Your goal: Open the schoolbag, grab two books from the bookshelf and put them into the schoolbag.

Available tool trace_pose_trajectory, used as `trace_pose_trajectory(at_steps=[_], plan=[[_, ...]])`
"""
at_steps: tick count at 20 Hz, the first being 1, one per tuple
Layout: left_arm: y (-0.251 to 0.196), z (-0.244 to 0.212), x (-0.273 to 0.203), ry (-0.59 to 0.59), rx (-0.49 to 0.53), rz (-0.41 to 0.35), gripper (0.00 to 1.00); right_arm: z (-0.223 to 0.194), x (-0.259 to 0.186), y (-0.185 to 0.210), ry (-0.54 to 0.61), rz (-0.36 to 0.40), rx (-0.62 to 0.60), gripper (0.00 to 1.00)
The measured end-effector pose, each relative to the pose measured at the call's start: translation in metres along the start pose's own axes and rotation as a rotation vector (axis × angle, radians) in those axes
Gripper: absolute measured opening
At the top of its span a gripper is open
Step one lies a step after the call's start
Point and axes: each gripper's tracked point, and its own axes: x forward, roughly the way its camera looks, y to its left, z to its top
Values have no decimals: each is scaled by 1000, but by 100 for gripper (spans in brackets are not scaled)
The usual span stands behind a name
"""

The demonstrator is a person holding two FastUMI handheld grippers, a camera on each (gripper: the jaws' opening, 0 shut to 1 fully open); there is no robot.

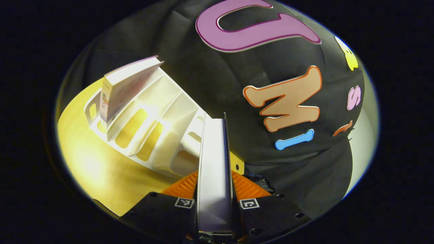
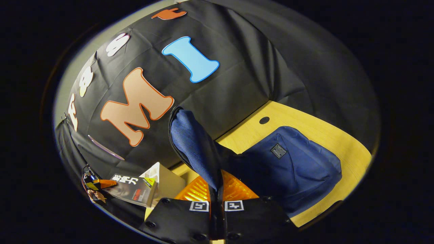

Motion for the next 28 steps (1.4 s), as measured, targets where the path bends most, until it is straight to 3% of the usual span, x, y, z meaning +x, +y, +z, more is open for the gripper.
trace_pose_trajectory(at_steps=[6,13,19,28], plan=[[-29,-64,73,59,-29,-60,34,0,-1,2,0,6,-5,3],[-36,-146,151,177,-95,-53,34,1,-2,1,-5,8,-1,3],[-32,-186,191,260,-106,-16,35,0,-3,1,-14,15,2,3],[-42,-244,232,313,-174,-63,34,1,-2,3,-4,25,-6,3]])
